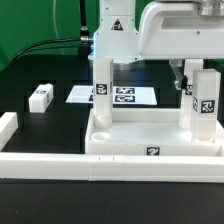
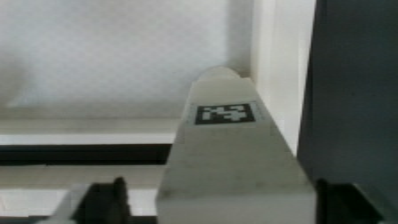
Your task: Assemble desk
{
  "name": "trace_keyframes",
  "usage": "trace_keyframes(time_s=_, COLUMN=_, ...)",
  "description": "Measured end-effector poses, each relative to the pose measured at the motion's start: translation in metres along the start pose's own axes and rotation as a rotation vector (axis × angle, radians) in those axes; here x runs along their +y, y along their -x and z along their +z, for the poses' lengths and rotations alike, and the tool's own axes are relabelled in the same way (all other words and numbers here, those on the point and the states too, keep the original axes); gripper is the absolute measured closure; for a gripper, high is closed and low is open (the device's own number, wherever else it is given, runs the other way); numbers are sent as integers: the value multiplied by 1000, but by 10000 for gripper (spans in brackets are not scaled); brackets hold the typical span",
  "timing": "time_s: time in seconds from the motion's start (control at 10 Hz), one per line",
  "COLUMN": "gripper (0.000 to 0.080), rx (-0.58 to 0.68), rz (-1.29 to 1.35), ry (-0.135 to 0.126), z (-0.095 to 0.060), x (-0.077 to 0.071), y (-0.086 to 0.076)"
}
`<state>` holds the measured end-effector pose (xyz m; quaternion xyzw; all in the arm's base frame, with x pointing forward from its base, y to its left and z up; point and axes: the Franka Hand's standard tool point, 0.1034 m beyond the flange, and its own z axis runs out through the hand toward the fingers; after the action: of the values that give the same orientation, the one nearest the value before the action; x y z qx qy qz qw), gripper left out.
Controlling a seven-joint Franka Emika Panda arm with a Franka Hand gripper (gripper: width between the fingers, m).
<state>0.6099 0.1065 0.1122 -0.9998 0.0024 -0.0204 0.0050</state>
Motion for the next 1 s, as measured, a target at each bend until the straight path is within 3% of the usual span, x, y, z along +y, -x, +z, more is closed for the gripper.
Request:
trace_keyframes(time_s=0.1, gripper=464, rx=0, rz=8, ry=-1, z=0, x=0, y=0)
trace_keyframes(time_s=0.2, gripper=512, rx=0, rz=36, ry=-1, z=0, x=0, y=0)
trace_keyframes(time_s=0.6, gripper=512, rx=-1, rz=245, ry=-3, z=1, x=0, y=0)
trace_keyframes(time_s=1.0, gripper=512, rx=2, rz=774, ry=-42, z=2, x=-4, y=0)
